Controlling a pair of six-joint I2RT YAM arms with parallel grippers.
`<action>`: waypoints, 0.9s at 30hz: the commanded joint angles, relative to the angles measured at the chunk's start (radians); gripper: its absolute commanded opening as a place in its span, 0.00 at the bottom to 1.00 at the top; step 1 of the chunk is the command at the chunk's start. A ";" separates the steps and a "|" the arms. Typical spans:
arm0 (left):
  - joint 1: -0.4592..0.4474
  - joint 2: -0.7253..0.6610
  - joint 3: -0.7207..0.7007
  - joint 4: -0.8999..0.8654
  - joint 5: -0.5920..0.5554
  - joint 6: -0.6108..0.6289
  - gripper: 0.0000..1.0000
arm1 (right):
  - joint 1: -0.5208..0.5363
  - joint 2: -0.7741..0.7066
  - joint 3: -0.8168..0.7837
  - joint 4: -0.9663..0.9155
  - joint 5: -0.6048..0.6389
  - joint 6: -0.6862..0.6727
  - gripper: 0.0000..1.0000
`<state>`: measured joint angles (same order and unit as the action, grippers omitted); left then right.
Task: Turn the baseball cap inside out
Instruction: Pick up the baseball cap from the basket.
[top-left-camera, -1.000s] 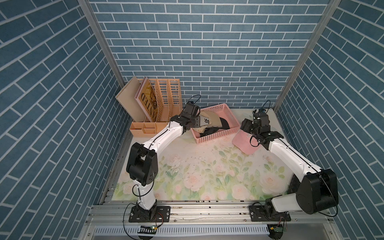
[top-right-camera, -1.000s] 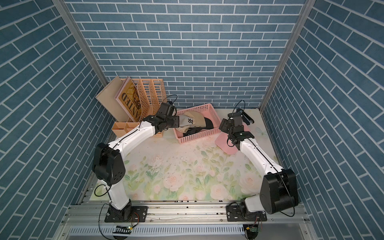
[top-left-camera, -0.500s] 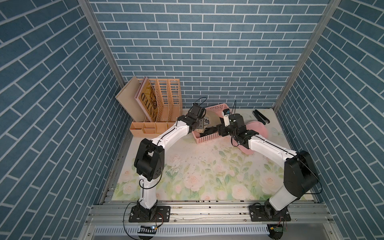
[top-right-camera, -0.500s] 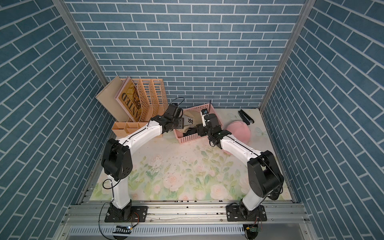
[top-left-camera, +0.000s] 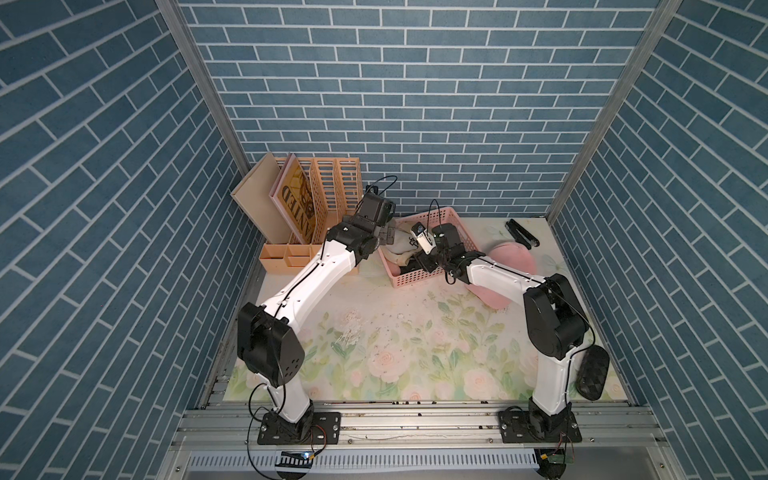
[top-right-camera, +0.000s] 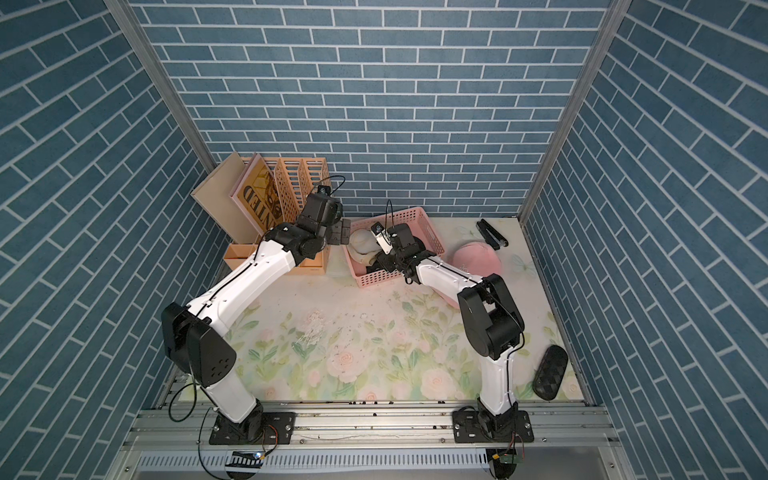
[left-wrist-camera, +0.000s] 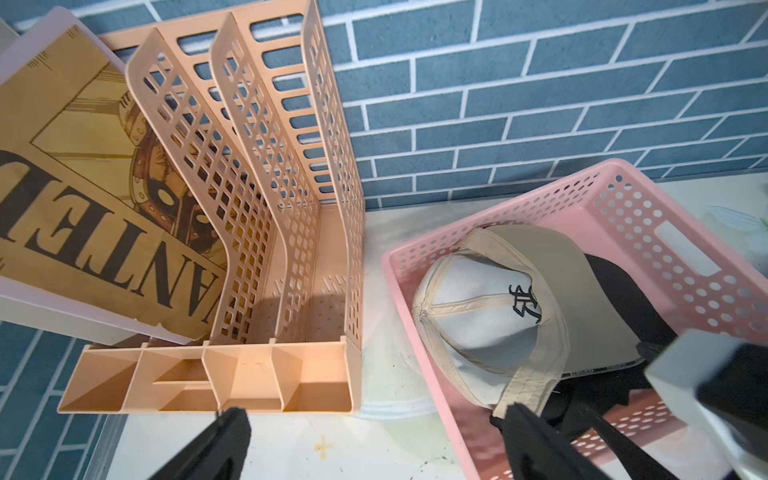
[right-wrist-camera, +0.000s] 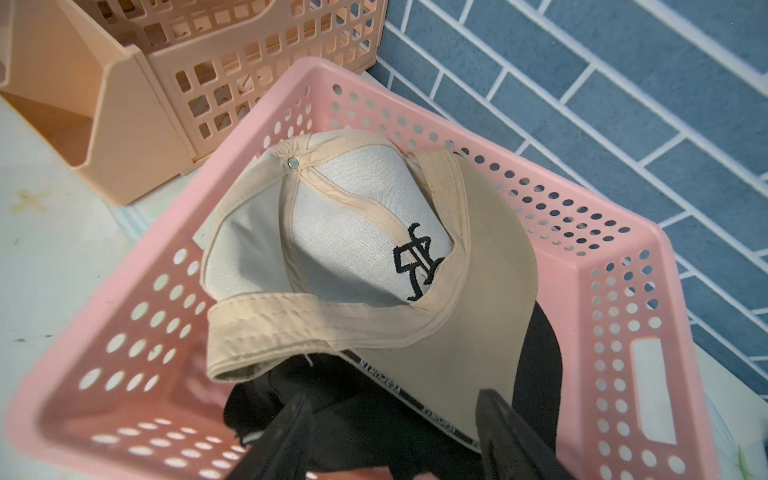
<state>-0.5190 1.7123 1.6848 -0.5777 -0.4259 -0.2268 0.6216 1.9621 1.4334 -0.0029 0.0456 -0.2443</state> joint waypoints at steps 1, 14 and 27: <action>0.009 -0.054 -0.053 0.027 0.009 0.026 1.00 | 0.003 0.033 0.035 -0.002 -0.010 -0.046 0.66; 0.012 -0.143 -0.149 0.064 0.079 0.021 0.93 | 0.003 0.166 0.150 0.043 0.043 -0.016 0.45; 0.019 -0.160 -0.217 0.110 0.125 -0.018 0.88 | 0.001 0.005 0.070 0.122 0.001 -0.001 0.06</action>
<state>-0.5060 1.5692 1.4887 -0.4915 -0.3237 -0.2237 0.6228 2.0693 1.5314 0.0738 0.0628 -0.2932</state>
